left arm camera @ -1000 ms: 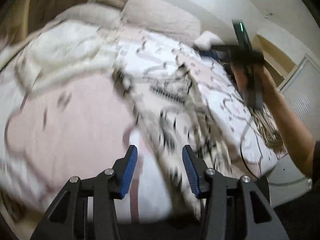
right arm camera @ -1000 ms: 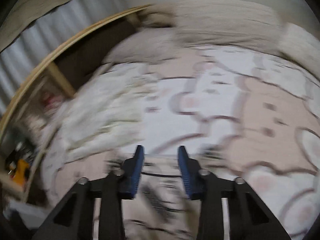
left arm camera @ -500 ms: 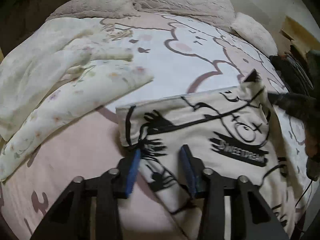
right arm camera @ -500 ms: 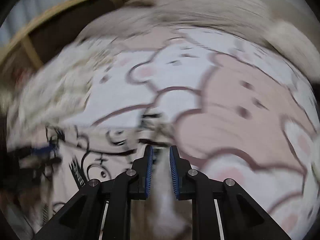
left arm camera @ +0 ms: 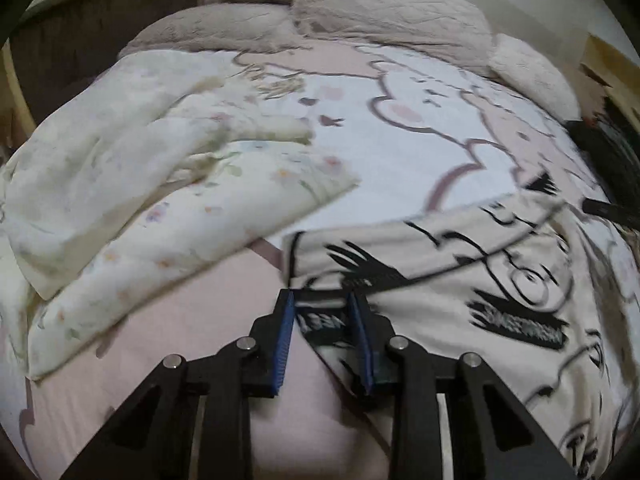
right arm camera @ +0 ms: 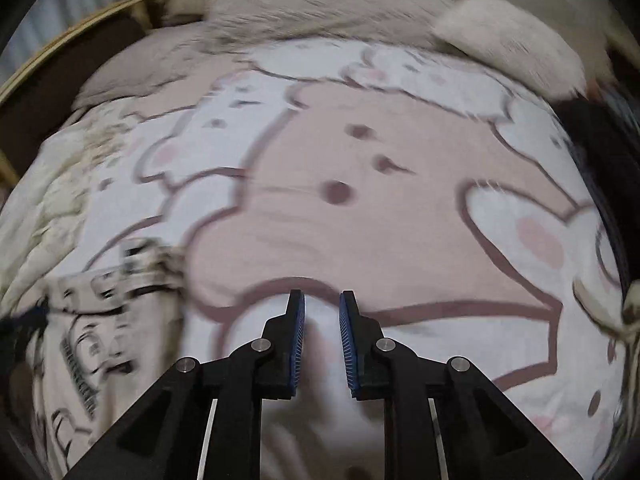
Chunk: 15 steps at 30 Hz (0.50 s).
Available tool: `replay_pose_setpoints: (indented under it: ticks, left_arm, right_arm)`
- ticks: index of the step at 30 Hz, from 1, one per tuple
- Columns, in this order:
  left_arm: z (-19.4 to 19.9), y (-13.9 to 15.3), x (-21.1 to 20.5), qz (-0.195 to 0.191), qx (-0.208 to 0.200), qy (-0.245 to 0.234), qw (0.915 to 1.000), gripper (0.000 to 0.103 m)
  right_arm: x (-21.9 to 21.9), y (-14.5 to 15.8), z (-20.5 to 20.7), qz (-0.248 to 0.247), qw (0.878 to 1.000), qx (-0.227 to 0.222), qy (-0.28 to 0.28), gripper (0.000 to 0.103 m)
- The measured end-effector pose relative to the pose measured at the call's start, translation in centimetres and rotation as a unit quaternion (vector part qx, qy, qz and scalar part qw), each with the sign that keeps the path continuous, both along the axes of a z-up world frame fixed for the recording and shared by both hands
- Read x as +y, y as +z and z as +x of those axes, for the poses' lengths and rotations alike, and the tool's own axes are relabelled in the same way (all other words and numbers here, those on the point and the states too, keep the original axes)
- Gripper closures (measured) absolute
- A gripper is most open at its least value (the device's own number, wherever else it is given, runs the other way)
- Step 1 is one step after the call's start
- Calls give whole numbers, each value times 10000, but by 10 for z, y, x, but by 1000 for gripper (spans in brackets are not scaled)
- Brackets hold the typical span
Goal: Fold clothes
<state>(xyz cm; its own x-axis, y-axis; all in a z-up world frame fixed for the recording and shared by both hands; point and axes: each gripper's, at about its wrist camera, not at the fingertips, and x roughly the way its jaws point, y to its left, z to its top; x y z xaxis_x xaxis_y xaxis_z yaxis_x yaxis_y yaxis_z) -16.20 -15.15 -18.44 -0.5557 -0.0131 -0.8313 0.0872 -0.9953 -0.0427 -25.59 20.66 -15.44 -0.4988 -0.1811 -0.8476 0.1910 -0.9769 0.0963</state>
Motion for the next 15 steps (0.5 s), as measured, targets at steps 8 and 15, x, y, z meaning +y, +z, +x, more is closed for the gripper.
replay_pose_setpoints:
  ticks: [8, 15]
  left_arm:
    - [-9, 12, 3, -705, 117, -6, 9974, 61]
    - [47, 64, 21, -213, 541, -641, 9962, 61]
  right_arm:
    - [-79, -6, 27, 319, 9936, -151, 1072, 85]
    - [-31, 19, 135, -11, 9926, 2, 1217, 54]
